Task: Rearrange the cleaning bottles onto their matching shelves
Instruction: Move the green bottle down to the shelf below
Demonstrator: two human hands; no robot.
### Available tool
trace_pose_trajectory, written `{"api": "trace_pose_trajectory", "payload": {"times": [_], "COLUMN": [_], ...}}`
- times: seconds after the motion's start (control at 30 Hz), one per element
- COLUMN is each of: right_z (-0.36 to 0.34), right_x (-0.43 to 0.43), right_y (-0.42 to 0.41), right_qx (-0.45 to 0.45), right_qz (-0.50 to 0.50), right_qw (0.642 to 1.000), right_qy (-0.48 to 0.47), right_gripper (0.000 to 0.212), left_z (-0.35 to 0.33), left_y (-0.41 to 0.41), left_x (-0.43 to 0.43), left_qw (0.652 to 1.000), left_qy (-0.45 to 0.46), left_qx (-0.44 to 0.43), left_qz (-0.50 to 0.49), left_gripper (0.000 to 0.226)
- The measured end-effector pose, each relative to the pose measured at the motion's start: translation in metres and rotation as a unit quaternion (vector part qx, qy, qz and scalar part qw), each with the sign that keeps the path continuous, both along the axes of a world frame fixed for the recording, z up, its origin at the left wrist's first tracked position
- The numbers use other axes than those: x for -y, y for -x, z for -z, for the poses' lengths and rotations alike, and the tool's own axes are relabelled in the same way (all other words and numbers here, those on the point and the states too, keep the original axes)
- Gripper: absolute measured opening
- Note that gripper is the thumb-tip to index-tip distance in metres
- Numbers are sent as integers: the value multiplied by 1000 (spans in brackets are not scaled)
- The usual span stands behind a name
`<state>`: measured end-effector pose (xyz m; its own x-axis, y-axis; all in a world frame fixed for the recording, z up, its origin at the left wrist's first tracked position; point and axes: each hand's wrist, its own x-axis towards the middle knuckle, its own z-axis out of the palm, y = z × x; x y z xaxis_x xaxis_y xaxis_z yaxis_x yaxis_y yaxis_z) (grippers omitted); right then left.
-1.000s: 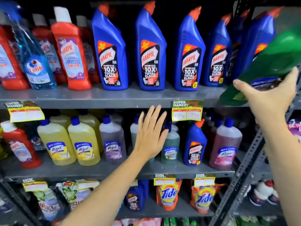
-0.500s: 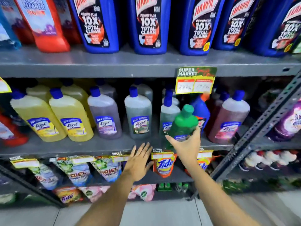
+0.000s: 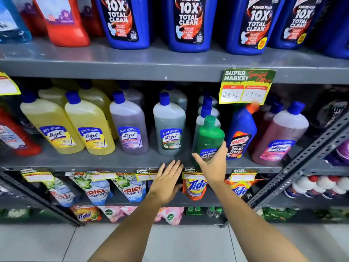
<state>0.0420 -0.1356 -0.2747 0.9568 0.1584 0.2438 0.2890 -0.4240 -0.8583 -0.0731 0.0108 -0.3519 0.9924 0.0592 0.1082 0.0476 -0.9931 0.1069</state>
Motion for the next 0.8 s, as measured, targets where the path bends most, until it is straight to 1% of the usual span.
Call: {"api": "trace_pose_trajectory", "payload": {"times": [0.07, 0.13, 0.17, 0.23, 0.3, 0.33, 0.4, 0.5, 0.6, 0.7, 0.8], "right_z": [1, 3, 2, -1, -7, -11, -19, -22, -14, -4, 1], "right_x": [4, 10, 14, 22, 33, 39, 49, 59, 61, 57, 52], "right_y": [2, 7, 10, 13, 4, -6, -26, -48, -60, -68, -74], "right_qx": [4, 29, 44, 77, 106, 111, 99, 53, -8, -71, -84], "right_qz": [-10, -5, 4, 36, 95, 128, 176, 179, 137, 108, 110], "right_qw": [1000, 999, 999, 996, 989, 984, 978, 982, 991, 992, 990], "right_qy": [4, 24, 23, -6, -45, -58, -58, -20, 0, 11, 11], "right_gripper": [99, 103, 101, 82, 61, 55, 53, 66, 87, 106, 118], "left_z": [1, 1, 0, 0, -1, -1, -2, -1, 0, 2, 0], "left_y": [0, 0, 0, 0, 0, 0, 0, -1, -1, 0, 0], "left_x": [0, 0, 1, 2, 4, 4, 5, 4, 3, 1, 1], "left_qw": [1000, 1000, 1000, 1000, 1000, 1000, 1000, 1000, 1000, 1000, 1000], "left_qy": [2, 2, 1, 0, 2, 3, 2, 6, 14, 13, 13], "left_qx": [0, -2, -5, -4, -1, 0, 2, 10, 10, 4, -4], "left_qz": [-2, -5, -6, -11, -13, -13, -17, -19, -15, -9, -9], "left_gripper": [66, 68, 68, 69, 69, 69, 68, 66, 65, 64, 64]}}
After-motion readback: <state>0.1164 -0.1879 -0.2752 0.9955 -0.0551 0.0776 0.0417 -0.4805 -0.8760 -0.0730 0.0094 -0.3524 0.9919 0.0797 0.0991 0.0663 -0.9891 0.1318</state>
